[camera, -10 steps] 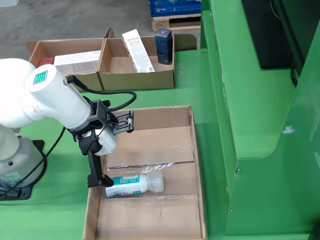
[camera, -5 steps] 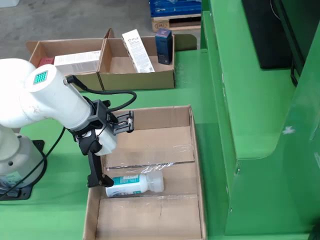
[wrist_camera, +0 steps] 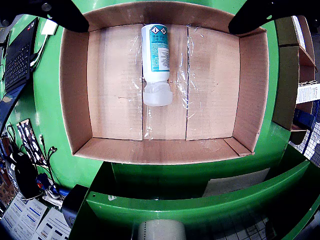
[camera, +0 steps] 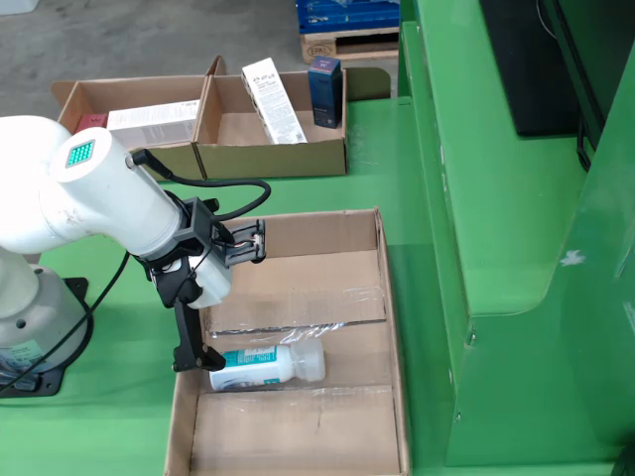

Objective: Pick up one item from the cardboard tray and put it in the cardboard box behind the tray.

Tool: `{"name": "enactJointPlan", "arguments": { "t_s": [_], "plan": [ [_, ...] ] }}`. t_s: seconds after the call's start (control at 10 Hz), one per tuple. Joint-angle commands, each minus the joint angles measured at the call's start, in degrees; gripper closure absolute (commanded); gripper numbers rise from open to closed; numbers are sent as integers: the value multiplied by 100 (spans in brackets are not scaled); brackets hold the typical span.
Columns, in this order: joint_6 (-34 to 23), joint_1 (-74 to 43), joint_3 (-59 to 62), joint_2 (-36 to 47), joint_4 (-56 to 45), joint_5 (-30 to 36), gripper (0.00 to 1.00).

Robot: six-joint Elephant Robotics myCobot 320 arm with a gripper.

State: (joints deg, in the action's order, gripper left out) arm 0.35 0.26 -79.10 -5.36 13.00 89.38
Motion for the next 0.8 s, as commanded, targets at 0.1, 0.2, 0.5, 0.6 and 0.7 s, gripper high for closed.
{"name": "enactJointPlan", "arguments": {
  "t_s": [0.1, 0.2, 0.5, 0.6, 0.7],
  "plan": [
    [8, -26, 141, 106, 71, 9, 0],
    [8, -26, 141, 106, 71, 9, 0],
    [8, -26, 141, 106, 71, 9, 0],
    [8, -26, 141, 106, 71, 9, 0],
    [39, 19, 223, 55, 53, -10, 0]
  ]
}}
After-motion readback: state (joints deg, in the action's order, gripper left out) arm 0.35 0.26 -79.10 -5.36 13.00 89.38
